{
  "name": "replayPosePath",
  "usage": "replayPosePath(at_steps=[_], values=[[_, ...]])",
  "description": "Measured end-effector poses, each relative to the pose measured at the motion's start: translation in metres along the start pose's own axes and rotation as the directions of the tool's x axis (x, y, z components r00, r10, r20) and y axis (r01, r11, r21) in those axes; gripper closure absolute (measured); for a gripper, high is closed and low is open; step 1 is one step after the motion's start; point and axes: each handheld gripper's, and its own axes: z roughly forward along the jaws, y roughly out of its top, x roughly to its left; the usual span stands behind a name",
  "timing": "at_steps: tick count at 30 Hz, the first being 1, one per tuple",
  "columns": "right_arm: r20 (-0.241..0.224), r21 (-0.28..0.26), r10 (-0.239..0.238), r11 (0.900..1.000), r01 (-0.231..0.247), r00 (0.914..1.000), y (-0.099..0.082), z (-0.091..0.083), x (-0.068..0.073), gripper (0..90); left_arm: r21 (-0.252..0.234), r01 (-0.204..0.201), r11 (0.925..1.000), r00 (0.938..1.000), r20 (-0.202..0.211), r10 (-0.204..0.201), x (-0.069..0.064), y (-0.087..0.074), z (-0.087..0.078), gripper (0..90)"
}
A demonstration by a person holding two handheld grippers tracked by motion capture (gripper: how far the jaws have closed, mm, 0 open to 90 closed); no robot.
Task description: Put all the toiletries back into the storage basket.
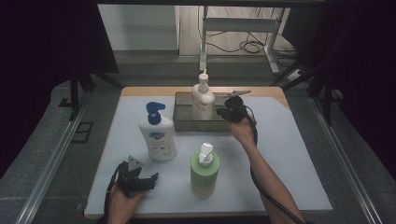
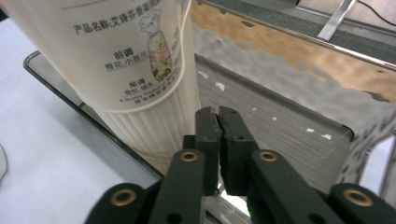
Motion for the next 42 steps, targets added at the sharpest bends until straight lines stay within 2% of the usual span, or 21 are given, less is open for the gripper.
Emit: replayPosePath(at_steps=[7, 10, 22, 42], values=[[0.002, 0.022, -0.019, 0.9996, 0.019, 0.9998, 0.004, 0.013, 0.006, 89.6, 0.0, 0.0, 1.0, 1.0, 0.0, 0.0, 0.0, 0.0, 0.0, 13.0], [0.017, 0.03, -0.034, 0.999, 0.033, 0.9993, 0.004, 0.016, 0.009, 89.6, 0.0, 0.0, 1.0, 1.0, 0.0, 0.0, 0.0, 0.0, 0.0, 13.0], [0.003, 0.067, -0.008, 0.9977, 0.008, 1.0, -0.003, 0.027, 0.007, 89.6, 0.0, 0.0, 1.0, 1.0, 0.0, 0.0, 0.0, 0.0, 0.0, 13.0], [-0.021, 0.082, -0.034, 0.996, 0.035, 0.9992, 0.005, 0.04, 0.023, 89.8, 0.0, 0.0, 1.0, 1.0, 0.001, 0.0, 0.0, 0.0, 0.0, 13.0]])
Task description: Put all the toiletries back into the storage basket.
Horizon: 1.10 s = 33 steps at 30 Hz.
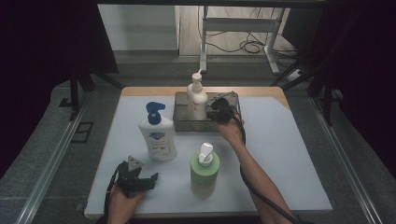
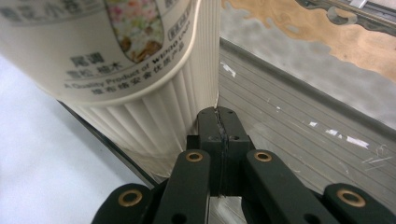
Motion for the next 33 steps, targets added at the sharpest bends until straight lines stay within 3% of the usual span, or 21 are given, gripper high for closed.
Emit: replayPosePath(at_steps=[33], values=[[-0.049, 0.009, -0.023, 0.9997, 0.024, 0.9985, 0.014, 0.022, 0.025, 89.7, -0.001, 0.001, 1.0, 1.0, 0.001, -0.001, 0.0, 0.0, 0.0, 13.0]])
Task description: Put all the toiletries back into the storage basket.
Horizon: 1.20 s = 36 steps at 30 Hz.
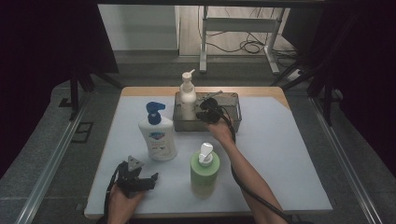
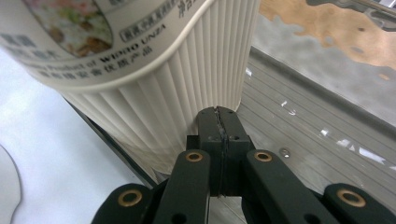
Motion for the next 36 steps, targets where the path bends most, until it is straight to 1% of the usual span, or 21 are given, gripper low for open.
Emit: replayPosePath(at_steps=[3, 12, 19, 20, 23, 25, 32, 36], values=[[-0.01, -0.002, -0.001, 1.0, 0.001, 1.0, 0.001, 0.002, 0.002, 89.7, 0.0, 0.0, 1.0, 1.0, 0.0, 0.0, 0.0, 0.0, 0.0, 13.0], [-0.018, -0.002, -0.015, 0.9999, 0.015, 0.9997, 0.004, 0.009, 0.01, 89.5, 0.0, 0.001, 1.0, 1.0, 0.0, -0.001, 0.0, 0.0, 0.0, 13.0], [-0.037, -0.008, -0.024, 0.9997, 0.024, 0.999, 0.007, 0.014, 0.018, 89.5, 0.0, 0.001, 1.0, 1.0, 0.0, -0.001, 0.0, 0.0, 0.0, 13.0], [-0.029, -0.007, -0.025, 0.9997, 0.025, 0.9992, 0.008, 0.014, 0.019, 89.5, 0.0, 0.001, 1.0, 1.0, 0.0, -0.001, 0.0, 0.0, 0.0, 13.0], [-0.027, -0.007, -0.03, 0.9995, 0.03, 0.9992, 0.008, 0.015, 0.019, 89.4, 0.0, 0.001, 1.0, 1.0, 0.0, -0.001, 0.0, 0.0, 0.0, 13.0], [-0.031, -0.01, -0.023, 0.9997, 0.022, 0.9993, 0.008, 0.015, 0.019, 89.4, -0.002, 0.001, 1.0, 1.0, 0.0, -0.001, 0.0, 0.0, 0.0, 13.0], [-0.031, -0.01, -0.018, 0.9998, 0.018, 0.9994, 0.008, 0.015, 0.019, 89.5, -0.002, 0.001, 1.0, 1.0, 0.0, -0.001, 0.0, 0.0, 0.0, 13.0], [-0.039, -0.008, -0.003, 1.0, 0.003, 0.9992, 0.008, 0.015, 0.019, 89.5, -0.002, 0.001, 1.0, 1.0, 0.0, -0.001, 0.0, 0.0, 0.0, 13.0]])
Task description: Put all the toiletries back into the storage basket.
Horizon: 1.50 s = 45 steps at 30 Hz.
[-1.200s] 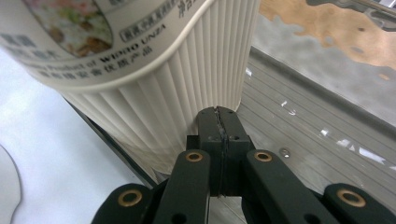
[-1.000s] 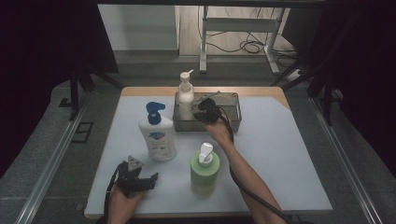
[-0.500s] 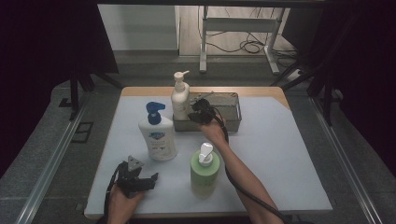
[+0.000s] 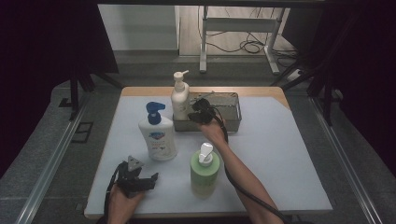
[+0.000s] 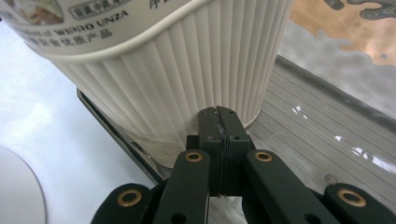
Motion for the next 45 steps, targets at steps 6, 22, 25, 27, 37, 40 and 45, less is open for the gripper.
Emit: replayPosePath(at_steps=[6, 22, 25, 27, 37, 40, 45], values=[[0.005, 0.0, -0.001, 1.0, 0.001, 1.0, 0.0, -0.001, 0.0, 87.3, 0.001, 0.0, 1.0, 1.0, 0.001, 0.0, 0.0, 0.0, 0.0, 13.0], [0.003, -0.038, -0.048, 0.9981, 0.048, 0.9988, -0.003, -0.027, -0.002, 79.0, 0.002, -0.001, 1.0, 1.0, 0.0, 0.001, 0.0, 0.0, 0.0, 13.0], [-0.002, -0.054, -0.061, 0.9967, 0.061, 0.9981, -0.005, -0.035, -0.002, 75.1, 0.003, -0.003, 1.0, 1.0, -0.001, 0.003, 0.0, 0.0, 0.0, 13.0], [-0.008, -0.064, -0.054, 0.9965, 0.054, 0.9985, -0.006, -0.039, -0.003, 71.7, 0.004, -0.003, 1.0, 1.0, 0.0, 0.003, 0.0, 0.0, 0.0, 13.0], [-0.029, -0.077, -0.091, 0.9931, 0.089, 0.9954, -0.01, -0.059, 0.001, 60.7, 0.001, -0.002, 1.0, 1.0, -0.001, 0.002, 0.0, 0.0, 0.0, 13.0], [-0.036, -0.075, -0.103, 0.9922, 0.1, 0.994, -0.011, -0.065, 0.004, 57.2, 0.001, -0.002, 1.0, 1.0, -0.001, 0.002, 0.0, 0.0, 0.0, 13.0], [-0.048, -0.071, -0.125, 0.9901, 0.121, 0.991, -0.014, -0.073, 0.008, 51.3, 0.001, -0.002, 1.0, 1.0, -0.002, 0.002, 0.0, 0.0, 0.0, 13.0]])
